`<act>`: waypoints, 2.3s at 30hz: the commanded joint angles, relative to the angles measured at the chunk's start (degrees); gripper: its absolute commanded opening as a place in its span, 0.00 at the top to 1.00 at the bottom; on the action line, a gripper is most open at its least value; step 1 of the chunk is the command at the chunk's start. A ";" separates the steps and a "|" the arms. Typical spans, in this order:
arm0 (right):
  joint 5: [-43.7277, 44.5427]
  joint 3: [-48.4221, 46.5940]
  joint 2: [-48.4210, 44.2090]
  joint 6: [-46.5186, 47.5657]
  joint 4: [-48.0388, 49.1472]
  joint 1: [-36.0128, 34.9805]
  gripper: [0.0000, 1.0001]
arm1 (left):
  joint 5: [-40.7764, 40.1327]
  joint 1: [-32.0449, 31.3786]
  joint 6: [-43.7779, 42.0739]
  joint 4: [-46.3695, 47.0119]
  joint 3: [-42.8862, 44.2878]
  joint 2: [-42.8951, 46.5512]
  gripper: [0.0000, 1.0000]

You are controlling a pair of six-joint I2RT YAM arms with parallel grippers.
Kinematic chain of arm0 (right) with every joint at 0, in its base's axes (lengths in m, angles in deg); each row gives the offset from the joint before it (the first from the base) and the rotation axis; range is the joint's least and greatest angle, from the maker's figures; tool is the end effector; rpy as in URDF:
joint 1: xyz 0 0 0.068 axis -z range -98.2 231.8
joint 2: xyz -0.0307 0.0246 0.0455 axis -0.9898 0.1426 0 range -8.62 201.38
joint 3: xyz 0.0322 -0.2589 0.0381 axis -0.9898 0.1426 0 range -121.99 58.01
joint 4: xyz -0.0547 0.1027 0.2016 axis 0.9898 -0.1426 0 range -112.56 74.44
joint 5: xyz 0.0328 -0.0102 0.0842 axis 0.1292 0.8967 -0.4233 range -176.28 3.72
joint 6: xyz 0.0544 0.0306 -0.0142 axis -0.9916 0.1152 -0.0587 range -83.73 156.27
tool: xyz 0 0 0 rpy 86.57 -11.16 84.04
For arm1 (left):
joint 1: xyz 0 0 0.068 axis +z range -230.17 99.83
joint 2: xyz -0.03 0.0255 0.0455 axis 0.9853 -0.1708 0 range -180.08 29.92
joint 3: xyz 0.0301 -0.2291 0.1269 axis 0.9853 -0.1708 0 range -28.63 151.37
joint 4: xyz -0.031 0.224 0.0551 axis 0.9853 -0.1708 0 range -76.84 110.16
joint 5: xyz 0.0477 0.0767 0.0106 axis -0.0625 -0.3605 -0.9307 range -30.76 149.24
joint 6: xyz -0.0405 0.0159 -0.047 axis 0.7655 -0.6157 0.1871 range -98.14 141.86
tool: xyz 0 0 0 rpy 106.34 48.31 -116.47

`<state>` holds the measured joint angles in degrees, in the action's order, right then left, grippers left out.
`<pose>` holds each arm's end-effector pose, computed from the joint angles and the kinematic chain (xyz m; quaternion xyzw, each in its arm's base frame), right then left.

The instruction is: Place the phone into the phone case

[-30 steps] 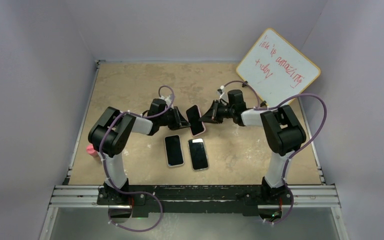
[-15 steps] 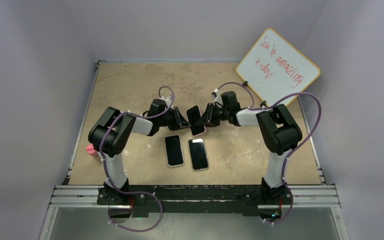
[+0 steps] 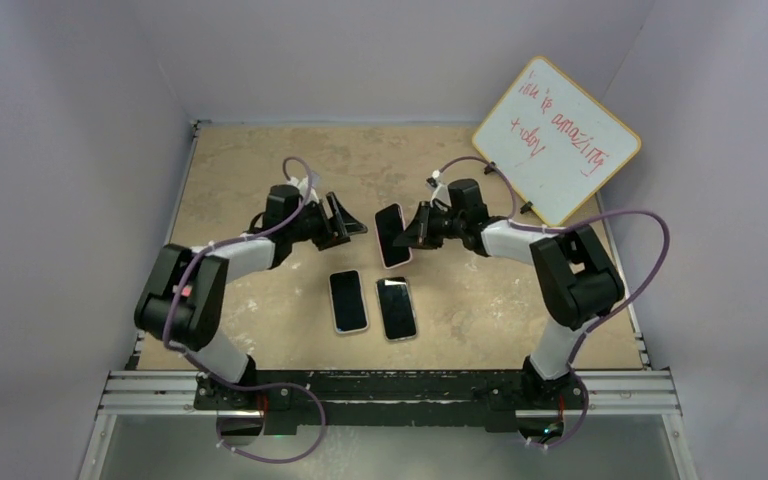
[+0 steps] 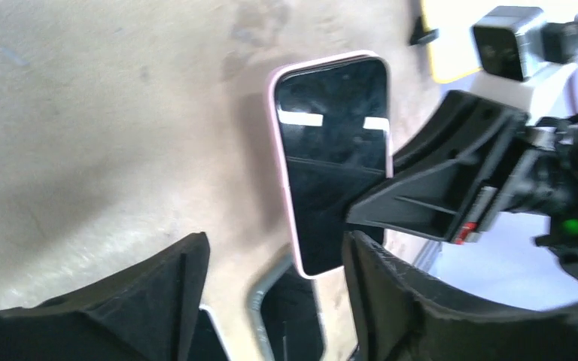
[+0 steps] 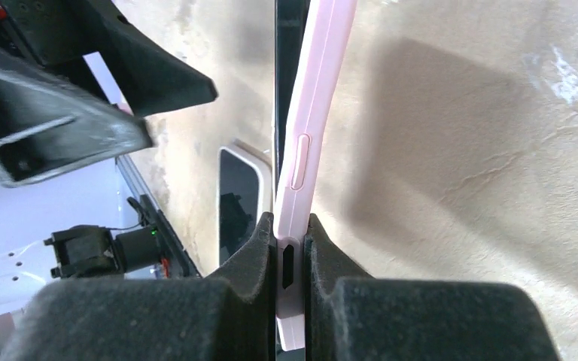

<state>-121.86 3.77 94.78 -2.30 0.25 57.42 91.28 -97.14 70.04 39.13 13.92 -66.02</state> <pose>0.3158 0.1748 0.1756 -0.0403 0.8497 0.4653 0.2450 0.2963 -0.1179 0.1648 -0.1049 0.8536 -0.4470 0.2461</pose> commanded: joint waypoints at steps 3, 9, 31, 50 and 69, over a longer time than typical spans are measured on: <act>-5.29 4.20 -9.64 -4.35 10.88 -0.16 1.00 | 4.11 0.62 -5.59 -9.99 2.86 13.82 0.14; -9.21 11.72 -17.80 -13.96 24.83 -0.47 1.00 | 10.34 0.62 -5.73 -10.82 0.15 22.54 0.12; -4.77 14.72 -30.03 -21.82 38.45 -10.41 1.00 | 21.54 0.62 20.42 31.16 -16.18 32.63 0.28; -6.29 14.52 -26.48 -19.88 37.52 -12.80 0.84 | 22.10 0.54 23.73 39.66 -17.95 32.27 1.00; -11.36 3.62 -29.06 -13.20 23.03 -11.49 0.27 | 36.46 0.54 -0.29 11.80 -10.73 41.86 1.00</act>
<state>-130.62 10.39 67.00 -17.36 24.38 45.59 124.94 -96.68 78.11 57.55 -1.16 -26.13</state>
